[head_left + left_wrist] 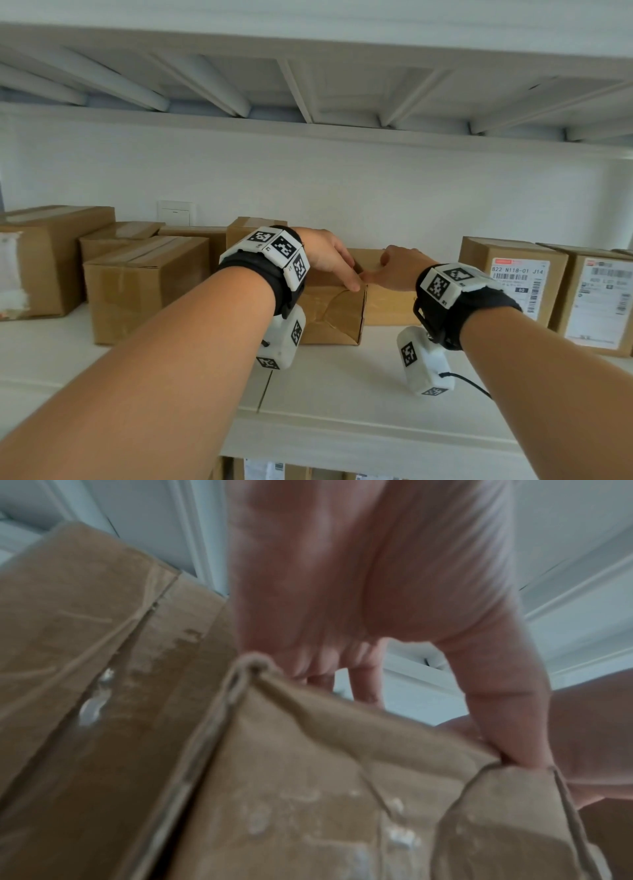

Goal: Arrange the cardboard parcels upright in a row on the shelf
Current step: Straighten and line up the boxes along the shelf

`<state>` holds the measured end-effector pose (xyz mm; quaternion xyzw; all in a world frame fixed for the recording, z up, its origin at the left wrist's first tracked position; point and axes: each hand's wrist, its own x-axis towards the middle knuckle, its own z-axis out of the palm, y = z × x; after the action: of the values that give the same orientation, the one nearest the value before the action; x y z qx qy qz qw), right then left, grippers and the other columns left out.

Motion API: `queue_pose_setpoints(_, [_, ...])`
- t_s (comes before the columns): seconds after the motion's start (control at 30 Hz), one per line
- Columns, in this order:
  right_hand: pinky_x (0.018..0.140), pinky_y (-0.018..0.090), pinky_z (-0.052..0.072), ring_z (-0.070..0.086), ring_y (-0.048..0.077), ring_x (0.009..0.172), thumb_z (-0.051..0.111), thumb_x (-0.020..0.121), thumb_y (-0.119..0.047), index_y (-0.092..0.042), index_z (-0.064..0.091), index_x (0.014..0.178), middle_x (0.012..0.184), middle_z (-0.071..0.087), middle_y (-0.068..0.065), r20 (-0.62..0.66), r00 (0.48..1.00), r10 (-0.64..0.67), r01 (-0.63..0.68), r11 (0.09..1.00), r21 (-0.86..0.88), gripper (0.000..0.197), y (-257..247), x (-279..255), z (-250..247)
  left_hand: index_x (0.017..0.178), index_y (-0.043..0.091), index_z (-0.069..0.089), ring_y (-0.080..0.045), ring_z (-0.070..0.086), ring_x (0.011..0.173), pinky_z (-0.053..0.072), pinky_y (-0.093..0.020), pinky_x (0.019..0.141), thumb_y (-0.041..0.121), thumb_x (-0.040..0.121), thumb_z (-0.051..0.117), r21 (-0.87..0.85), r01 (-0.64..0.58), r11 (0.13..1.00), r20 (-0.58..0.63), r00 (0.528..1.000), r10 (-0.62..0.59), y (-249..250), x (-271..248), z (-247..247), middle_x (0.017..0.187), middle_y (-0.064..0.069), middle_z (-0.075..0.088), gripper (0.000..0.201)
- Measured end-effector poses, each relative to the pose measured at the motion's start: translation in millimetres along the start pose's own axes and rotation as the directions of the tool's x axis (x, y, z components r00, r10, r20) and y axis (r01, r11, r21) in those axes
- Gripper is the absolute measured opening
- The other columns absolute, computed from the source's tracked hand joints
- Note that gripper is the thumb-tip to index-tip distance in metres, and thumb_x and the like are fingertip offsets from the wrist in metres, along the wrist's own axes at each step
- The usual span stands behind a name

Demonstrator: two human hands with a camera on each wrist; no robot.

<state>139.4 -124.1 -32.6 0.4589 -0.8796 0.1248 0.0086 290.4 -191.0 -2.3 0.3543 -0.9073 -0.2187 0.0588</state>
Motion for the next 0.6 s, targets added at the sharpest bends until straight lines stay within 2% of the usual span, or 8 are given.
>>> queue_pose_setpoints(0.13, [0.077,0.033,0.049,0.059,0.024,0.099,0.061,0.065,-0.068,-0.020,0.050,0.128,0.125,0.053,0.008,-0.038,0.999,-0.005,0.005,1.000,0.005,0.079,3,0,0,0.126,0.032,0.060,-0.018,0.044,0.128,0.034,-0.034,0.107,0.040,0.071,0.080,-0.009,0.012,1.000,-0.006,1.000,-0.012,0,1,1,0.136,0.005,0.053,0.059])
queue_pose_setpoints(0.2, [0.077,0.033,0.050,0.059,0.024,0.100,0.062,0.064,-0.068,-0.020,0.049,0.128,0.125,0.052,0.007,-0.055,0.998,0.002,-0.001,1.000,0.022,0.081,4,0,0,0.127,0.032,0.059,-0.018,0.044,0.129,0.033,-0.036,0.109,0.040,0.071,0.080,-0.010,0.022,1.000,-0.008,1.000,-0.022,0,1,2,0.137,0.005,0.052,0.060])
queue_pose_setpoints(0.37, [0.068,0.032,0.047,0.060,0.027,0.100,0.055,0.065,-0.075,-0.014,0.049,0.129,0.126,0.053,0.010,-0.136,0.991,-0.004,0.017,0.996,0.093,0.088,9,-3,-12,0.135,0.031,0.053,-0.021,0.042,0.133,0.033,-0.039,0.111,0.038,0.071,0.080,0.002,0.059,0.998,0.006,0.998,-0.059,5,-1,2,0.141,0.004,0.050,0.070])
queue_pose_setpoints(0.47, [0.060,0.031,0.044,0.063,0.028,0.094,0.052,0.062,-0.072,-0.012,0.054,0.119,0.117,0.059,0.011,-0.194,0.981,-0.010,0.036,0.990,0.133,0.082,10,-5,-25,0.143,0.030,0.044,-0.023,0.042,0.133,0.035,-0.042,0.111,0.037,0.071,0.081,0.024,0.077,0.997,-0.002,0.997,-0.077,10,-3,0,0.143,0.002,0.048,0.081])
queue_pose_setpoints(0.6, [0.056,0.029,0.041,0.063,0.027,0.085,0.049,0.064,-0.071,-0.014,0.055,0.106,0.107,0.063,0.010,-0.254,0.967,-0.003,0.041,0.989,0.145,0.072,12,-9,-40,0.153,0.033,0.017,-0.026,0.038,0.138,0.035,-0.045,0.111,0.036,0.071,0.082,0.070,0.046,0.997,-0.011,0.999,-0.045,23,-7,1,0.154,-0.003,0.035,0.105])
